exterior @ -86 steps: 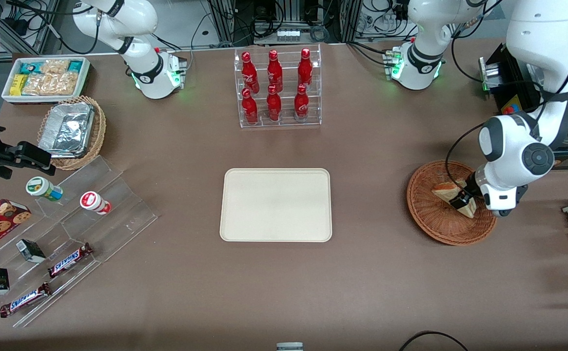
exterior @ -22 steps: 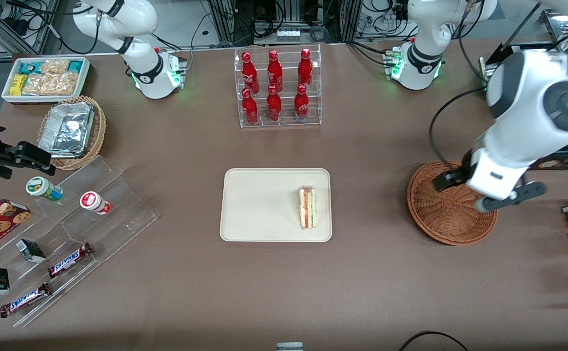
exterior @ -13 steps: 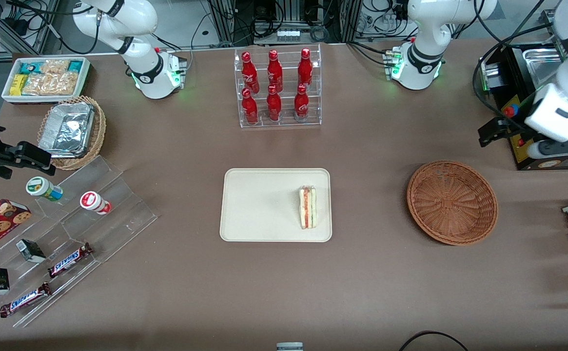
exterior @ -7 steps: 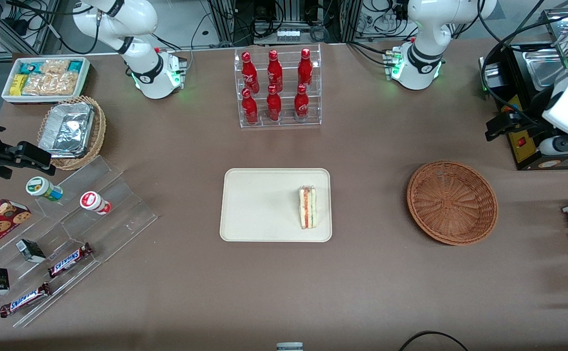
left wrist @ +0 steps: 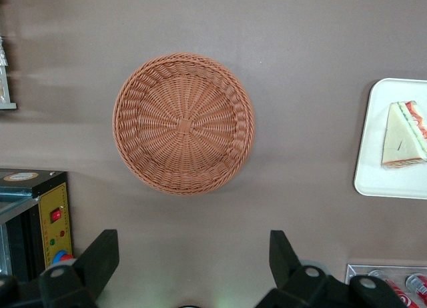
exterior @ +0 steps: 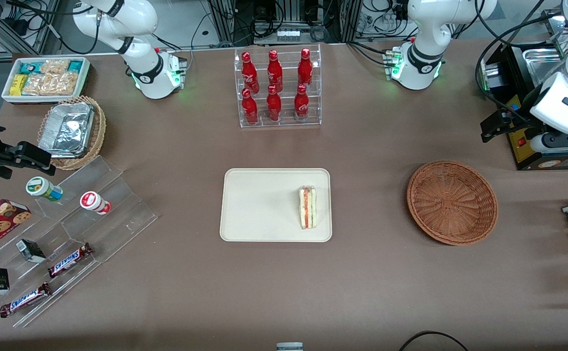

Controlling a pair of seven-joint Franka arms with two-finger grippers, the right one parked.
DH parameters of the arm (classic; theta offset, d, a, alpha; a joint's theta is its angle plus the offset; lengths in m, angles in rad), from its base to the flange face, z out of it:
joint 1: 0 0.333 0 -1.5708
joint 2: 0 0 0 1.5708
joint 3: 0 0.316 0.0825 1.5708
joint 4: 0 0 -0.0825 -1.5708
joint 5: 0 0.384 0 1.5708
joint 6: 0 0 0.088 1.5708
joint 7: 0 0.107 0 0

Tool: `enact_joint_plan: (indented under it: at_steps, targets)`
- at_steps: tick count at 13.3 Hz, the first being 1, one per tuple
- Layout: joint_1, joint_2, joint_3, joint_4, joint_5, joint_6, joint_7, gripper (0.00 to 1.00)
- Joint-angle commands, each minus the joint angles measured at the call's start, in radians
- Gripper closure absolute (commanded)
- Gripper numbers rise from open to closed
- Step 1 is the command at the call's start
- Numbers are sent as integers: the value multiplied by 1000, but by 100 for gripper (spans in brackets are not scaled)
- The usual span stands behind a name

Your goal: Place sandwich from basket to tray

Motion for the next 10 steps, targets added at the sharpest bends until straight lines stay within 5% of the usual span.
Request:
enact_joint_plan:
  at_steps: [1,10]
  targets:
    - [-13,-25,8,-14,17,15,10,0]
    - [-13,-26,3,29,13,-15,9,0]
